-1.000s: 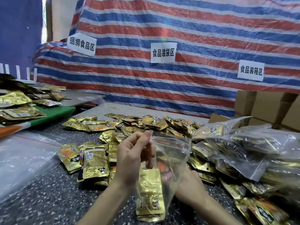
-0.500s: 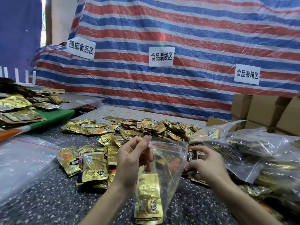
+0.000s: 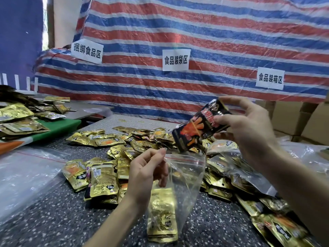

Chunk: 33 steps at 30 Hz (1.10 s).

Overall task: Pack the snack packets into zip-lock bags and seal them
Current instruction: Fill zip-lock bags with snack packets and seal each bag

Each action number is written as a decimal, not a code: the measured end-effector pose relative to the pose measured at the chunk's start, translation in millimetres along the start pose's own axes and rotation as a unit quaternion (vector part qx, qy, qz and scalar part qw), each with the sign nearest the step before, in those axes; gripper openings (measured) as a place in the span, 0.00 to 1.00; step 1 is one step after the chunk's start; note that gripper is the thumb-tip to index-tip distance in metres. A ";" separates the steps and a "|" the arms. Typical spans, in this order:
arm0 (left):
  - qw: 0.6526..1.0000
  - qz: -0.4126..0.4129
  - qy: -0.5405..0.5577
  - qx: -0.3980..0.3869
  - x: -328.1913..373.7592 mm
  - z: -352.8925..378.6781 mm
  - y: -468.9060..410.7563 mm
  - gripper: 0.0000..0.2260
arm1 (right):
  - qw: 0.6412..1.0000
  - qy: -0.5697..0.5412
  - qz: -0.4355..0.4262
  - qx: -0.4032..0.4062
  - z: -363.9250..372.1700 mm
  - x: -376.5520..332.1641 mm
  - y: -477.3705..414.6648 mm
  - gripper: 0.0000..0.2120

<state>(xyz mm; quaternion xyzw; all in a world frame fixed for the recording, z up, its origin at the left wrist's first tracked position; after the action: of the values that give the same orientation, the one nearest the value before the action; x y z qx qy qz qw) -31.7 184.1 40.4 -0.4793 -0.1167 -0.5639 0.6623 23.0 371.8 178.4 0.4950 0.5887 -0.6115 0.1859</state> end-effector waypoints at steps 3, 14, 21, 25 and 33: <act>1.000 0.004 0.004 0.006 1.0 -1.2 -0.6 0.13 | 0.995 0.079 0.021 -0.048 15.1 7.7 9.2 0.20; 1.000 0.015 0.005 0.016 3.7 -3.1 -2.5 0.13 | 0.952 0.255 0.012 -0.168 44.9 24.4 24.2 0.11; 0.999 0.033 0.008 -0.014 9.9 -0.7 -2.6 0.12 | 0.903 0.379 -0.050 -0.198 33.7 39.8 44.5 0.23; 0.997 0.066 -0.041 -0.011 11.0 -0.6 -0.9 0.13 | 0.913 0.373 -0.039 -0.159 20.3 43.1 45.9 0.15; 0.974 0.078 -0.156 0.141 2.6 -21.0 -6.4 0.12 | 0.949 0.250 -0.052 -0.186 20.1 40.9 45.0 0.06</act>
<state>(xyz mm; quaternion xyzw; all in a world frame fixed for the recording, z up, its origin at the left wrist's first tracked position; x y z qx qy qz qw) -44.4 167.0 34.7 -0.4707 -0.2596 -0.4062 0.7390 33.6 357.5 116.9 0.5577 0.7440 -0.3570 0.0896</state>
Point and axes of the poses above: each hand's wrist, its own y-axis away from the middle knuckle, its own z-axis out of the palm, x = y × z, the point moved 5 cm from there along -y, towards the middle knuckle, and after that the axes turned 9 degrees about y, right-handed, at the moved point
